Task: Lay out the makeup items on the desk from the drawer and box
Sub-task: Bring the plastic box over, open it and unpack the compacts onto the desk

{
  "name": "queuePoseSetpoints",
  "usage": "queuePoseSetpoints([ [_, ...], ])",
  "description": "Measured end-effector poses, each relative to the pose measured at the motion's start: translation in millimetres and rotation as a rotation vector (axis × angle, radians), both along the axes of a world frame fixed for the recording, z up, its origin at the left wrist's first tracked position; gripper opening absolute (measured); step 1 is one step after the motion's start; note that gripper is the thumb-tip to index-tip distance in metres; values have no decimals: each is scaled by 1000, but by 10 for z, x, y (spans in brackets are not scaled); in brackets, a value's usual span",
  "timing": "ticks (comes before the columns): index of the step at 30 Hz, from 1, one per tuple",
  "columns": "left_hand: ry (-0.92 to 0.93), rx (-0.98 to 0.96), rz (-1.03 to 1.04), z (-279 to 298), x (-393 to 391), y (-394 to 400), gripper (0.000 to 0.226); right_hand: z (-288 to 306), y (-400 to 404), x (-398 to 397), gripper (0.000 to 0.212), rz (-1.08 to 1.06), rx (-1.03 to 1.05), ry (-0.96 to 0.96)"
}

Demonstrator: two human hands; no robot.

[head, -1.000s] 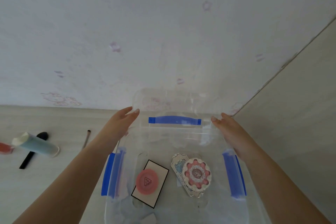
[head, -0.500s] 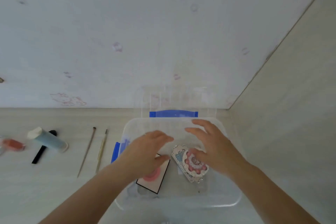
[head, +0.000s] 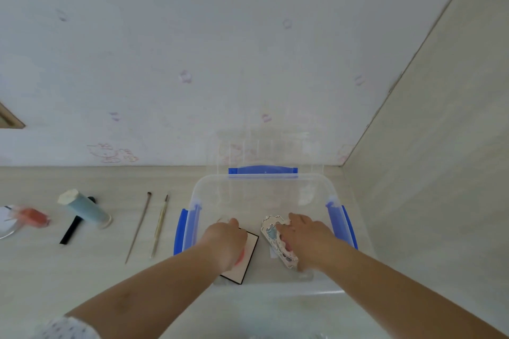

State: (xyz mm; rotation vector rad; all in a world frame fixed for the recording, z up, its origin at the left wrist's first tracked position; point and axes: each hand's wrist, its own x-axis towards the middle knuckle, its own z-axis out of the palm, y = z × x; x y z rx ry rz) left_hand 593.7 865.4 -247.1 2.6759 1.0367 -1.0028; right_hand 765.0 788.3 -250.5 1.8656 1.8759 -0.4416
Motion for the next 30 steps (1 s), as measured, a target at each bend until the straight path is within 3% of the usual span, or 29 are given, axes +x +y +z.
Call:
queuePoseSetpoints([
  [9, 31, 9, 13, 43, 13, -35, 38, -65, 105, -38, 67, 17, 81, -77],
  [15, -252, 8, 206, 319, -65, -160, 34, -58, 124, 25, 68, 109, 70, -68],
  [20, -649, 70, 446, 690, -361, -428, 25, 186, 110, 14, 96, 19, 88, 225],
  [25, -843, 200, 530, 1040, -664, -668, 62, 693, 207, -91, 100, -48, 163, 506],
  [30, -897, 365, 535, 1185, -1079, -958, 66, 1133, 153, -443, 96, 93, 304, 619],
])
